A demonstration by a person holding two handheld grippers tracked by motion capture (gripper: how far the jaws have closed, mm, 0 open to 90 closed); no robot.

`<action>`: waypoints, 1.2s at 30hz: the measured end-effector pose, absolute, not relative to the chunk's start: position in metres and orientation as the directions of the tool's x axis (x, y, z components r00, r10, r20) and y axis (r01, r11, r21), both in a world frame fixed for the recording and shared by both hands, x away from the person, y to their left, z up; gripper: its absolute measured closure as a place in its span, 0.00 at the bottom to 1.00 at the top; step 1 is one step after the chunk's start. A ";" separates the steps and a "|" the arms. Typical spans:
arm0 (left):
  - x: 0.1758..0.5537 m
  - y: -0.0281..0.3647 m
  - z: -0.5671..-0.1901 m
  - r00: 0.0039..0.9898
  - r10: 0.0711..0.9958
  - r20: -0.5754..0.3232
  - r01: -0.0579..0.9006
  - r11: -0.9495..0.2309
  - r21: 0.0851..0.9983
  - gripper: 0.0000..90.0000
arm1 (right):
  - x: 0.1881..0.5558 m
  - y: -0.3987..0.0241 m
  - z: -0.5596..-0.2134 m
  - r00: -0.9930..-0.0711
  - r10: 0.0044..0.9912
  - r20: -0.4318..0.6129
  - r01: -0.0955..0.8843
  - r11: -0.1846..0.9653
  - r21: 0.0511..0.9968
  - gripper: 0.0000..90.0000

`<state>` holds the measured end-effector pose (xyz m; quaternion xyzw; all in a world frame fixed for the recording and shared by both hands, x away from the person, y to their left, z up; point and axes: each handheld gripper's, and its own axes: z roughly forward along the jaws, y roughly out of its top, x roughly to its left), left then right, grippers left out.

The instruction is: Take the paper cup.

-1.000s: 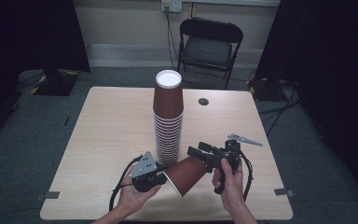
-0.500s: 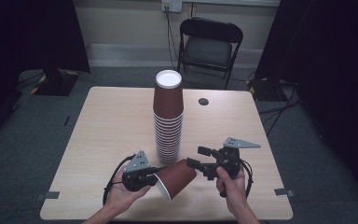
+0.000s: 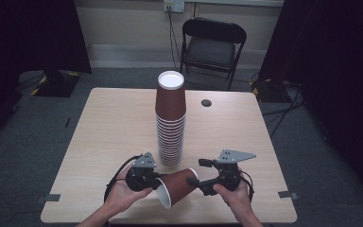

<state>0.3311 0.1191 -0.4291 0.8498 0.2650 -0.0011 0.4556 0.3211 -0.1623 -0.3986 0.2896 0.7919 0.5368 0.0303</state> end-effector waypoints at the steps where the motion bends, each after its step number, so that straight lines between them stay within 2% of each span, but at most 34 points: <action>1: 0.332 0.119 -0.430 0.855 0.455 -0.248 0.461 -0.448 0.766 0.95 | 0.320 -0.161 -0.399 -0.838 0.488 0.245 0.415 0.277 0.867 0.16; 11: 0.342 0.120 -0.431 0.837 0.435 -0.331 0.531 -0.502 0.683 0.95 | 0.311 -0.148 -0.399 -0.904 0.413 0.110 0.302 0.436 0.847 0.15; 15: 0.343 0.119 -0.428 0.846 0.424 -0.324 0.522 -0.533 0.666 0.95 | 0.306 -0.139 -0.400 -0.925 0.376 0.050 0.245 0.492 0.835 0.15; 20: 0.343 0.115 -0.428 0.836 0.440 -0.327 0.538 -0.541 0.646 0.95 | 0.303 -0.131 -0.397 -0.941 0.337 -0.028 0.168 0.539 0.825 0.16; 24: 0.347 0.115 -0.429 0.815 0.451 -0.363 0.573 -0.537 0.619 0.95 | 0.300 -0.125 -0.395 -0.958 0.279 -0.067 0.113 0.580 0.807 0.15; 32: 0.357 0.115 -0.431 0.778 0.451 -0.437 0.627 -0.527 0.573 0.95 | 0.295 -0.112 -0.403 -0.959 0.231 -0.168 0.024 0.652 0.758 0.15; 36: 0.358 0.114 -0.431 0.773 0.452 -0.445 0.634 -0.529 0.565 0.95 | 0.293 -0.106 -0.406 -0.956 0.208 -0.207 -0.011 0.680 0.733 0.11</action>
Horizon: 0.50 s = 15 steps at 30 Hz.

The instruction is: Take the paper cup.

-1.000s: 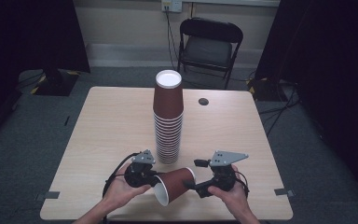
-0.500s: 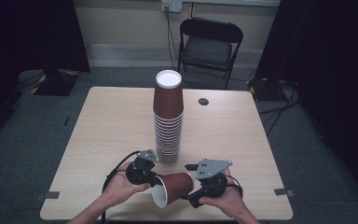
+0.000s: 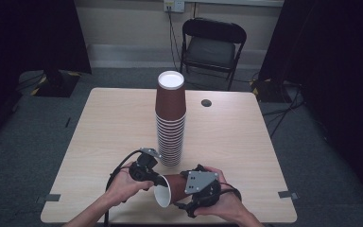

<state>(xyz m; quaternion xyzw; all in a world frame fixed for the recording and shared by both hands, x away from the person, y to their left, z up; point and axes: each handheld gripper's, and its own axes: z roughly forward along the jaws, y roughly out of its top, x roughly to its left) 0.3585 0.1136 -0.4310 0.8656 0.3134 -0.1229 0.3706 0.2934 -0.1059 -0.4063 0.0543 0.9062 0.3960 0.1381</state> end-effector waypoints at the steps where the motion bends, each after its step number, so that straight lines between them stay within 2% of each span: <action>1: 0.358 0.113 -0.431 0.772 0.452 -0.447 0.636 -0.528 0.563 0.95 | 0.294 -0.105 -0.407 -0.956 0.204 -0.212 -0.015 0.686 0.727 0.10; 8: 0.362 0.108 -0.433 0.768 0.466 -0.440 0.640 -0.537 0.549 0.95 | 0.291 -0.092 -0.411 -0.944 0.151 -0.293 -0.093 0.730 0.677 0.09; 15: 0.362 0.105 -0.430 0.767 0.468 -0.439 0.641 -0.539 0.546 0.95 | 0.293 -0.082 -0.413 -0.945 0.120 -0.305 -0.122 0.736 0.666 0.08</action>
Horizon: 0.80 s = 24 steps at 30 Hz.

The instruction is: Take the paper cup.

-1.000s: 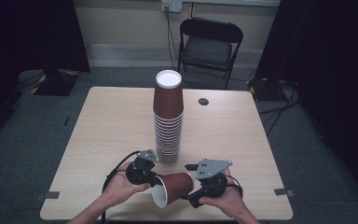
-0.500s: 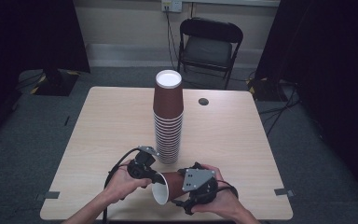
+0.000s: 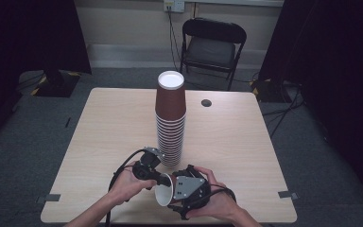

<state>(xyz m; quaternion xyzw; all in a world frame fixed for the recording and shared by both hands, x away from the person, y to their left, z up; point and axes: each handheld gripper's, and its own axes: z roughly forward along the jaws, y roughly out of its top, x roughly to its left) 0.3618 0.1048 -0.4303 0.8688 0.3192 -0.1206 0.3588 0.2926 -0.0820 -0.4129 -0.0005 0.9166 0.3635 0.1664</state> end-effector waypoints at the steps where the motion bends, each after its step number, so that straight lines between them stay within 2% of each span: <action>1: 0.362 0.104 -0.430 0.770 0.460 -0.441 0.637 -0.541 0.548 0.95 | 0.293 -0.081 -0.414 -0.945 0.119 -0.303 -0.123 0.733 0.670 0.08; 5: 0.362 0.103 -0.428 0.760 0.465 -0.455 0.650 -0.528 0.547 0.96 | 0.293 -0.077 -0.416 -0.932 0.131 -0.337 -0.133 0.743 0.656 0.07; 11: 0.363 0.101 -0.428 0.749 0.465 -0.473 0.663 -0.514 0.544 0.96 | 0.297 -0.073 -0.418 -0.936 0.128 -0.328 -0.129 0.741 0.659 0.07; 14: 0.362 0.097 -0.426 0.766 0.465 -0.443 0.642 -0.530 0.554 0.96 | 0.298 -0.070 -0.421 -0.942 0.125 -0.311 -0.120 0.740 0.661 0.07; 16: 0.361 0.096 -0.423 0.767 0.461 -0.447 0.642 -0.521 0.563 0.96 | 0.299 -0.068 -0.422 -0.934 0.120 -0.338 -0.136 0.753 0.644 0.07; 24: 0.360 0.097 -0.423 0.764 0.451 -0.461 0.644 -0.495 0.583 0.96 | 0.300 -0.067 -0.420 -0.933 0.151 -0.327 -0.114 0.737 0.666 0.08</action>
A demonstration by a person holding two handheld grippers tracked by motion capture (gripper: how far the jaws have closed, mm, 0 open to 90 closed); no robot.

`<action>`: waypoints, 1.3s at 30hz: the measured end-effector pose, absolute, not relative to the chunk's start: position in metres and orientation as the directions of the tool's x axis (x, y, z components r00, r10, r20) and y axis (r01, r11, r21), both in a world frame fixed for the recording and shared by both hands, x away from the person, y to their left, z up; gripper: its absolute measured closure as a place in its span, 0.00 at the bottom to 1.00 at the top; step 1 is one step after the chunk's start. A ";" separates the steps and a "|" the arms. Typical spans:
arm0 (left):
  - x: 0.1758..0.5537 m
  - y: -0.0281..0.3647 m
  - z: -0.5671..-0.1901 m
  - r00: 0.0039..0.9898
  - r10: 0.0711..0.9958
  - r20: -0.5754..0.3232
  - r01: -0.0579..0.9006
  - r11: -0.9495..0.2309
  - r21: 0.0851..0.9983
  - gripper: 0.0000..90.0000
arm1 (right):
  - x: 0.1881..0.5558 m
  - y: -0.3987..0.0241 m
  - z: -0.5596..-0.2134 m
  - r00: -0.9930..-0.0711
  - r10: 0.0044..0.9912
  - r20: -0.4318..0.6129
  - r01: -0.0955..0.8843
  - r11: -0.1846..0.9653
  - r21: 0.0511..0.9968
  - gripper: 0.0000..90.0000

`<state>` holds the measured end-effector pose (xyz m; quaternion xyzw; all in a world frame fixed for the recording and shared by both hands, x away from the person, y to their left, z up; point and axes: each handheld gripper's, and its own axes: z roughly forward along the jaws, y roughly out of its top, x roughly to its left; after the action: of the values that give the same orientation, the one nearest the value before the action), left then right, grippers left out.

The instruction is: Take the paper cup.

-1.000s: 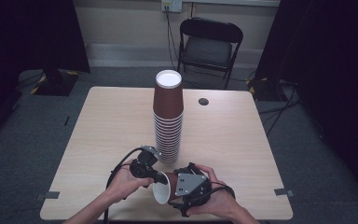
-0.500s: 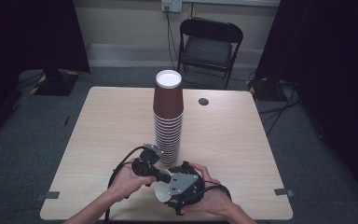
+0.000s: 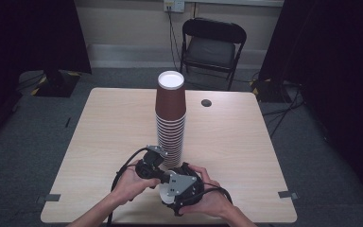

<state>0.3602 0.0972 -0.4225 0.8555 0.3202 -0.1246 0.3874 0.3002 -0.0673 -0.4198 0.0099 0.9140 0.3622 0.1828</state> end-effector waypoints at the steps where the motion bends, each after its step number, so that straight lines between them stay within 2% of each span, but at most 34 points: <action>1: 0.360 0.098 -0.422 0.764 0.458 -0.454 0.644 -0.493 0.585 0.96 | 0.301 -0.067 -0.420 -0.935 0.154 -0.320 -0.110 0.730 0.674 0.08; 3: 0.360 0.099 -0.424 0.766 0.455 -0.454 0.641 -0.490 0.591 0.95 | 0.301 -0.068 -0.419 -0.935 0.165 -0.314 -0.100 0.727 0.679 0.09; 6: 0.360 0.102 -0.425 0.765 0.456 -0.454 0.641 -0.470 0.607 0.87 | 0.303 -0.072 -0.418 -0.930 0.195 -0.311 -0.085 0.710 0.699 0.09; 9: 0.358 0.102 -0.424 0.777 0.454 -0.436 0.624 -0.469 0.625 0.86 | 0.306 -0.075 -0.417 -0.937 0.205 -0.283 -0.066 0.692 0.719 0.09; 13: 0.357 0.103 -0.425 0.774 0.453 -0.442 0.627 -0.447 0.639 0.76 | 0.306 -0.078 -0.416 -0.929 0.231 -0.289 -0.055 0.687 0.725 0.09; 15: 0.355 0.106 -0.425 0.774 0.453 -0.442 0.621 -0.409 0.668 0.73 | 0.307 -0.082 -0.415 -0.926 0.254 -0.278 -0.040 0.668 0.743 0.09; 23: 0.349 0.112 -0.422 0.774 0.461 -0.433 0.613 -0.377 0.694 0.65 | 0.310 -0.089 -0.415 -0.915 0.314 -0.253 0.011 0.647 0.762 0.09; 27: 0.347 0.114 -0.423 0.777 0.484 -0.402 0.596 -0.361 0.717 0.60 | 0.311 -0.091 -0.417 -0.913 0.328 -0.241 0.028 0.642 0.766 0.09; 28: 0.346 0.114 -0.424 0.780 0.495 -0.382 0.585 -0.362 0.725 0.56 | 0.311 -0.091 -0.417 -0.913 0.329 -0.242 0.028 0.643 0.766 0.10; 34: 0.340 0.117 -0.420 0.794 0.512 -0.327 0.537 -0.340 0.771 0.51 | 0.312 -0.094 -0.418 -0.908 0.361 -0.214 0.057 0.613 0.788 0.10; 39: 0.338 0.120 -0.420 0.793 0.519 -0.319 0.529 -0.327 0.783 0.49 | 0.313 -0.097 -0.419 -0.904 0.373 -0.210 0.070 0.612 0.788 0.10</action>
<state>0.3380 0.1201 -0.4202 0.8144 0.3218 -0.0053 0.4828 0.3129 -0.0968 -0.4187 0.1257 0.8797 0.4221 0.1794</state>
